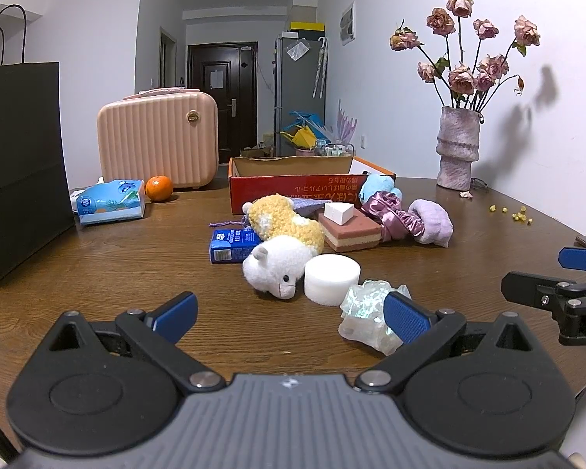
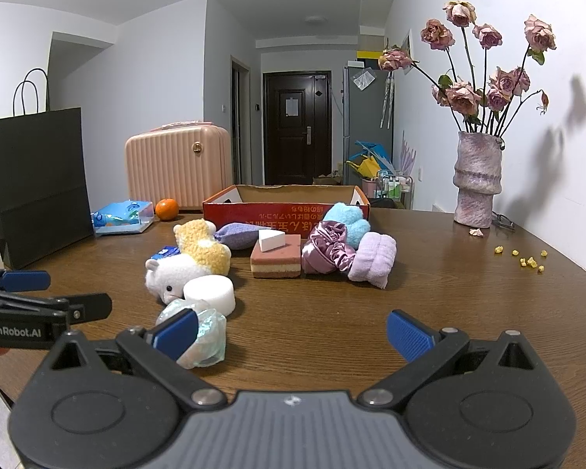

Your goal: Organize soft objects

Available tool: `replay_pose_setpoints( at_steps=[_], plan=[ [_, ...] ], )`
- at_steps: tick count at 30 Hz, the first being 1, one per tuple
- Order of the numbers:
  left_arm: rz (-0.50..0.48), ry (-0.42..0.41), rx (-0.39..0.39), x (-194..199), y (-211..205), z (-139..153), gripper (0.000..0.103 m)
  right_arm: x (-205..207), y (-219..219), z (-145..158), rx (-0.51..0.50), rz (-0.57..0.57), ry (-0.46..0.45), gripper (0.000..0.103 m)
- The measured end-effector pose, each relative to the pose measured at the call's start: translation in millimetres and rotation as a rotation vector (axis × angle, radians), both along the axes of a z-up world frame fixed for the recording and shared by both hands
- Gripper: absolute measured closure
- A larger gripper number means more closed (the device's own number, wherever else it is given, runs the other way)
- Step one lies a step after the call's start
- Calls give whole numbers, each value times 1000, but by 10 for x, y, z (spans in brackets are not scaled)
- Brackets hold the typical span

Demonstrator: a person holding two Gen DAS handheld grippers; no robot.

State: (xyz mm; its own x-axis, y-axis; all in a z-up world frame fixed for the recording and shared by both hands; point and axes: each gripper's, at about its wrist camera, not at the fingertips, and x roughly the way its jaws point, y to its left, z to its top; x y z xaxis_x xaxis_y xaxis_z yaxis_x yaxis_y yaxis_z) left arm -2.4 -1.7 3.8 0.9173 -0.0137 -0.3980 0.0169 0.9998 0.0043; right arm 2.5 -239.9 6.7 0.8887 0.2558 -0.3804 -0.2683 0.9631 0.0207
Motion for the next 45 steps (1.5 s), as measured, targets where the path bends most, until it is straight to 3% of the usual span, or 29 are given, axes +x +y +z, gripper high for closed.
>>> replay_pose_setpoints(
  at_steps=[45],
  plan=[
    [-1, -2, -6, -16, 8, 5, 0, -37, -12, 5, -5, -4, -6, 0]
  ],
)
